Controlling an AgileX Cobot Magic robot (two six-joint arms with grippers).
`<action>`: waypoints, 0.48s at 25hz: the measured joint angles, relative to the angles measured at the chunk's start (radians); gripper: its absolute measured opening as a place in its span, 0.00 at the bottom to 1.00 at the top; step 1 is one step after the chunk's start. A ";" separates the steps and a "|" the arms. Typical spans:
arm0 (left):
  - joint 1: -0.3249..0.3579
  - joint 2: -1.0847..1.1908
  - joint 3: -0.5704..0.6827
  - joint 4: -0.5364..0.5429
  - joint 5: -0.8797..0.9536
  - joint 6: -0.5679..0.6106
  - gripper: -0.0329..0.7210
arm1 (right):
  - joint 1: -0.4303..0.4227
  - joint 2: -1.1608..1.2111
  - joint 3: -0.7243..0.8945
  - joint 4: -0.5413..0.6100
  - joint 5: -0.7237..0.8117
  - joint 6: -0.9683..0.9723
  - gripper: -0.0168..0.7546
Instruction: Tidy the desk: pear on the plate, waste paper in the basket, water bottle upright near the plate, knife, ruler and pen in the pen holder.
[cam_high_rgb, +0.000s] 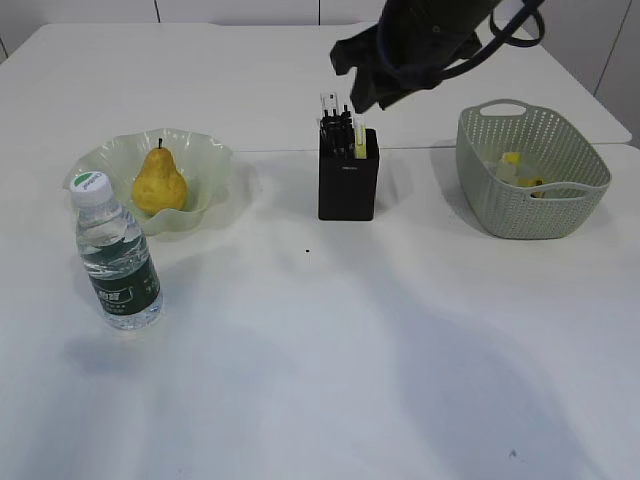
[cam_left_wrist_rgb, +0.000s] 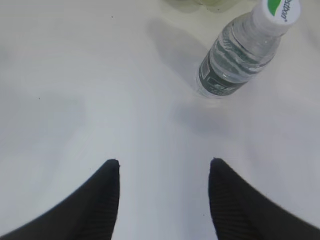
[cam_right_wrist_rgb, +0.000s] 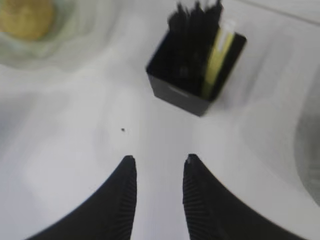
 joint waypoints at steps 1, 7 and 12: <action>0.000 0.000 0.000 0.000 0.000 0.000 0.58 | 0.000 -0.003 0.000 -0.033 0.045 0.028 0.34; 0.000 0.000 0.000 0.000 0.000 0.000 0.58 | -0.002 -0.015 0.000 -0.173 0.185 0.067 0.34; 0.000 0.000 0.000 0.000 0.000 0.000 0.58 | -0.054 -0.028 0.000 -0.142 0.196 0.077 0.34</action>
